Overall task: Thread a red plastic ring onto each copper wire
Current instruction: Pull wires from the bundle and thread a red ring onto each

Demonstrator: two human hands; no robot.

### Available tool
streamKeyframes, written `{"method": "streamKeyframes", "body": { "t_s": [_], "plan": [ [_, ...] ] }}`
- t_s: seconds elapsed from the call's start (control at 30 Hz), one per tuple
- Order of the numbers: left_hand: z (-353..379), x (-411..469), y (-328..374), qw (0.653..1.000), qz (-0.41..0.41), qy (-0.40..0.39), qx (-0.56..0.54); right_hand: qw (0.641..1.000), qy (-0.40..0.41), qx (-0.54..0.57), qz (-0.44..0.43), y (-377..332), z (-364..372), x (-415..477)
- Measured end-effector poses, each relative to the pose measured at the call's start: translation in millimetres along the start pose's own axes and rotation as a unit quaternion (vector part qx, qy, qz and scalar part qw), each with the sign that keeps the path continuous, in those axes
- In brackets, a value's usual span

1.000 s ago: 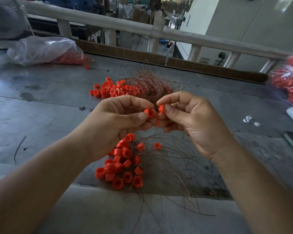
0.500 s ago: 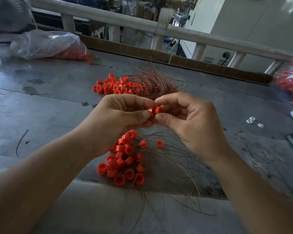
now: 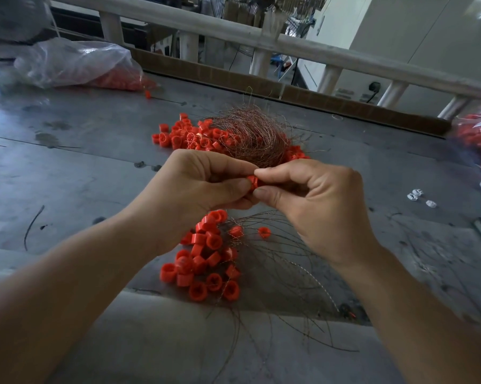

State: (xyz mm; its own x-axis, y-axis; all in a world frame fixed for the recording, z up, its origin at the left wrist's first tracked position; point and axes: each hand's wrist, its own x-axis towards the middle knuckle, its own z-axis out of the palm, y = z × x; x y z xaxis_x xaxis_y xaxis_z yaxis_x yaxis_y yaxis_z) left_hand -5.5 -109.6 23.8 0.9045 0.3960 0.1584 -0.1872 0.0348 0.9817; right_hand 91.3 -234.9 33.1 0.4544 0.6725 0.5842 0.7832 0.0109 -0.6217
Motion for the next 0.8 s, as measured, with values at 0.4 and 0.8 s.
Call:
{"method": "streamKeyframes", "body": {
  "t_s": [0.4, 0.8],
  "plan": [
    [-1.2, -2.4, -0.4, 0.999, -0.032, -0.03, -0.027, 1.0, 0.003, -0.01, -0.011, -0.3, 1.1, -2.1],
    [-2.8, -2.9, 3.0, 0.996, -0.05, -0.059, -0.053, 0.992, -0.07, 0.098, 0.027, -1.3, -6.4, 2.2]
  ]
}}
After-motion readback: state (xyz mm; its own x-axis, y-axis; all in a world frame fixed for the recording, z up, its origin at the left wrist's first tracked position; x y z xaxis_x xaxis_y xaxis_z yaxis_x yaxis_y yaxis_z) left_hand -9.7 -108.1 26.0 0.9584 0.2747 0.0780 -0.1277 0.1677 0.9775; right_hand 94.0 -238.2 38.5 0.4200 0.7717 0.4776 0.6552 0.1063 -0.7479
